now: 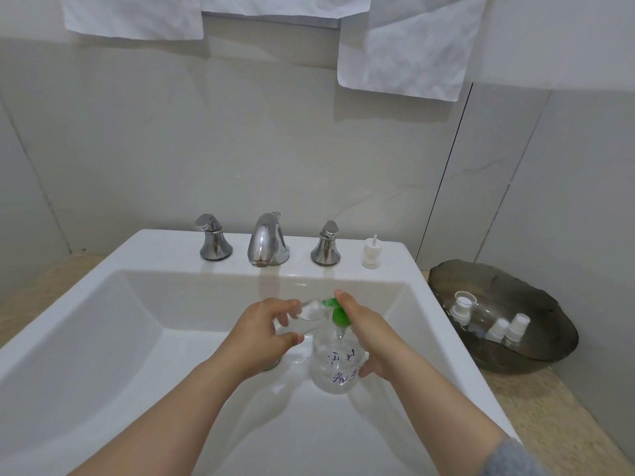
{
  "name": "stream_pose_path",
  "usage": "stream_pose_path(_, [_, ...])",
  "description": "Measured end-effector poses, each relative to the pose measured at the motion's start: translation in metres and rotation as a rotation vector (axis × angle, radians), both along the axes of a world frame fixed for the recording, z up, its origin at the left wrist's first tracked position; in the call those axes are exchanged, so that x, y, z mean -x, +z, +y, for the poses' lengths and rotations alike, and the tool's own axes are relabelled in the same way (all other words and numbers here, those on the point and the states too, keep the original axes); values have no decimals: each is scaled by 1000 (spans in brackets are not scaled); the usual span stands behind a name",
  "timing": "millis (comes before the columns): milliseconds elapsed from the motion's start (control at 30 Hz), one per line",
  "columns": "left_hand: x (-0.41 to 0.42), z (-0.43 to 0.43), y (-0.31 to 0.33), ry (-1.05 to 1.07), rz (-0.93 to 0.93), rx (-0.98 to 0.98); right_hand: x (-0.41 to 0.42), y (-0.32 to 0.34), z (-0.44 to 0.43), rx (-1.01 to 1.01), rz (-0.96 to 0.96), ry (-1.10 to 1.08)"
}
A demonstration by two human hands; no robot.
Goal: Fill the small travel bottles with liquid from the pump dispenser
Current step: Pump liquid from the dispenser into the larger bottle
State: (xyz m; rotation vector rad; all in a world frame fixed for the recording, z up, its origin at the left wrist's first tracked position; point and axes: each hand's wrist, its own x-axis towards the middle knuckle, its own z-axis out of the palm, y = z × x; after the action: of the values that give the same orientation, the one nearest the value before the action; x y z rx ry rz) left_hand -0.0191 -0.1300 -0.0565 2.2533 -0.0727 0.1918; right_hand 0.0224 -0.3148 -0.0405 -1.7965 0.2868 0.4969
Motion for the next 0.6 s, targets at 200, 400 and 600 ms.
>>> stream_pose_path(200, [-1, 2, 4, 7, -18, 33, -4, -3, 1, -8, 17, 0])
stream_pose_path(400, [-1, 2, 5, -4, -23, 42, -7, -3, 1, -19, 43, 1])
stream_pose_path(600, [1, 1, 6, -3, -30, 35, -4, -1, 2, -9, 39, 1])
